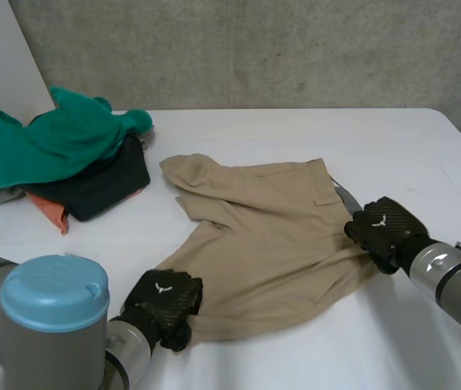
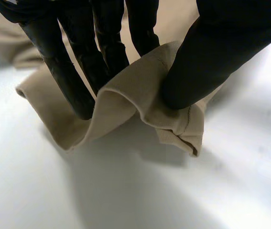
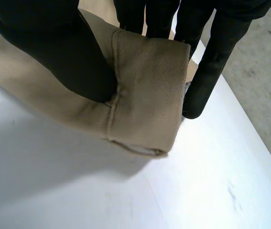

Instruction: Fold the laundry.

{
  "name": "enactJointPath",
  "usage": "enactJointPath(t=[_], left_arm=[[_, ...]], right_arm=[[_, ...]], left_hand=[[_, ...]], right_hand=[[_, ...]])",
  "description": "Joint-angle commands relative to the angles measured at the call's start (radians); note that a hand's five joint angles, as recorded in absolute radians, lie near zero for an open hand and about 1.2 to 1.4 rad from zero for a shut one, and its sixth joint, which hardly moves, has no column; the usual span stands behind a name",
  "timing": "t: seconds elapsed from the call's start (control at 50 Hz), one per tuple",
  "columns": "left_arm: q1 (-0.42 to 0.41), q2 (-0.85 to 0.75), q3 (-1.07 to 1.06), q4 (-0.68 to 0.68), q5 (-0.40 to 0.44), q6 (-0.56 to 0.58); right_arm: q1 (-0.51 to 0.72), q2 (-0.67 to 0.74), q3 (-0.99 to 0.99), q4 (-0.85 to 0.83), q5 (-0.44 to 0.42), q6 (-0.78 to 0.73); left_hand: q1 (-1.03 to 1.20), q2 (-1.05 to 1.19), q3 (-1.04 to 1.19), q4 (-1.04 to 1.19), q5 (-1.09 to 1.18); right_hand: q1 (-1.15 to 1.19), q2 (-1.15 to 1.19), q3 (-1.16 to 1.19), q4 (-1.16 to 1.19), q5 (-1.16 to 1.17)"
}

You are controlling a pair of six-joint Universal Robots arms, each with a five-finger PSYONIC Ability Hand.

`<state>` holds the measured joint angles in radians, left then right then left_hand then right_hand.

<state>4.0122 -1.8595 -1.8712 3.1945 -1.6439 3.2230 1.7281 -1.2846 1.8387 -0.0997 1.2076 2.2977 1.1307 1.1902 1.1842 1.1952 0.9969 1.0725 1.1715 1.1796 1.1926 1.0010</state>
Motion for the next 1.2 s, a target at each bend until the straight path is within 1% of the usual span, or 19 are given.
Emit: enactJointPath(t=[0.02,0.1,0.14,0.18,0.24,0.32,0.34,0.4,0.46,0.52,0.6,0.64,0.66,0.74,0.8,0.92,1.02,1.16,1.2], left_arm=[[-0.018,0.233,0.023,-0.194,0.013,0.130],[-0.036,0.290,0.021,-0.327,0.018,0.216],[-0.050,0.298,0.026,-0.376,0.025,0.235],[-0.062,0.298,0.038,-0.421,0.032,0.253],[-0.061,0.276,0.063,-0.395,0.033,0.255],[-0.050,0.175,0.127,-0.253,0.026,0.261],[-0.036,0.119,0.167,-0.179,0.024,0.265],[0.014,0.037,0.243,-0.079,0.022,0.284],[0.080,-0.081,0.380,0.024,0.021,0.333],[0.105,-0.162,0.571,0.094,0.012,0.383],[0.114,-0.190,0.803,0.185,-0.008,0.405],[0.114,-0.190,0.877,0.247,-0.011,0.402],[0.122,-0.185,0.927,0.328,-0.016,0.400],[0.140,-0.178,0.983,0.529,-0.028,0.391],[0.143,-0.181,1.007,0.564,-0.031,0.390],[0.142,-0.193,0.969,0.461,-0.033,0.382],[0.149,-0.207,0.851,0.415,-0.031,0.362],[0.145,-0.309,0.660,0.378,-0.016,0.353],[0.143,-0.342,0.607,0.322,-0.016,0.353]], right_arm=[[-0.051,-0.186,-0.047,0.407,0.044,-0.055],[-0.108,-0.272,-0.064,0.660,0.044,-0.141],[-0.128,-0.295,-0.067,0.736,0.037,-0.190],[-0.139,-0.308,-0.070,0.775,0.024,-0.236],[-0.136,-0.299,-0.078,0.735,0.012,-0.219],[-0.121,-0.213,-0.098,0.586,0.012,-0.088],[-0.104,-0.165,-0.125,0.518,0.016,-0.033],[-0.058,-0.093,-0.177,0.419,0.035,0.029],[0.002,-0.012,-0.292,0.316,0.121,0.091],[0.057,0.053,-0.452,0.218,0.234,0.137],[0.122,0.082,-0.653,0.037,0.320,0.209],[0.142,0.082,-0.711,-0.047,0.328,0.242],[0.149,0.082,-0.754,-0.131,0.328,0.276],[0.145,0.082,-0.820,-0.344,0.335,0.344],[0.149,0.094,-0.848,-0.419,0.330,0.382],[0.157,0.159,-0.888,-0.339,0.328,0.384],[0.157,0.244,-0.891,-0.216,0.326,0.387],[0.157,0.445,-0.882,0.032,0.316,0.345],[0.157,0.485,-0.877,0.119,0.316,0.307]], left_hand=[[0.266,0.206,0.212,0.201,0.225],[0.266,0.206,0.212,0.201,0.225],[0.266,0.206,0.212,0.201,0.225],[0.266,0.206,0.212,0.201,0.225],[0.266,0.206,0.212,0.201,0.225],[0.266,0.206,0.212,0.201,0.225],[0.266,0.206,0.212,0.201,0.225],[0.266,0.206,0.212,0.201,0.225],[0.266,0.206,0.212,0.201,0.225],[0.266,0.206,0.212,0.201,0.225],[0.266,0.206,0.212,0.201,0.225],[0.266,0.206,0.212,0.201,0.225],[0.266,0.206,0.212,0.201,0.225],[0.266,0.206,0.212,0.201,0.225],[0.266,0.206,0.212,0.201,0.225],[0.266,0.206,0.212,0.201,0.225],[0.266,0.206,0.212,0.201,0.225],[0.266,0.206,0.212,0.201,0.225],[0.266,0.206,0.212,0.201,0.225]], right_hand=[[0.324,0.225,0.217,0.204,0.221],[0.324,0.225,0.217,0.204,0.221],[0.324,0.225,0.217,0.204,0.221],[0.324,0.225,0.217,0.204,0.221],[0.324,0.225,0.217,0.204,0.221],[0.324,0.225,0.217,0.204,0.221],[0.324,0.225,0.217,0.204,0.221],[0.324,0.225,0.217,0.204,0.221],[0.324,0.225,0.217,0.204,0.221],[0.324,0.225,0.217,0.204,0.221],[0.324,0.225,0.217,0.204,0.221],[0.324,0.225,0.217,0.204,0.221],[0.324,0.225,0.217,0.204,0.221],[0.324,0.225,0.217,0.204,0.221],[0.324,0.225,0.217,0.204,0.221],[0.324,0.225,0.217,0.204,0.221],[0.324,0.225,0.217,0.204,0.221],[0.324,0.225,0.217,0.204,0.221],[0.324,0.225,0.217,0.204,0.221]])
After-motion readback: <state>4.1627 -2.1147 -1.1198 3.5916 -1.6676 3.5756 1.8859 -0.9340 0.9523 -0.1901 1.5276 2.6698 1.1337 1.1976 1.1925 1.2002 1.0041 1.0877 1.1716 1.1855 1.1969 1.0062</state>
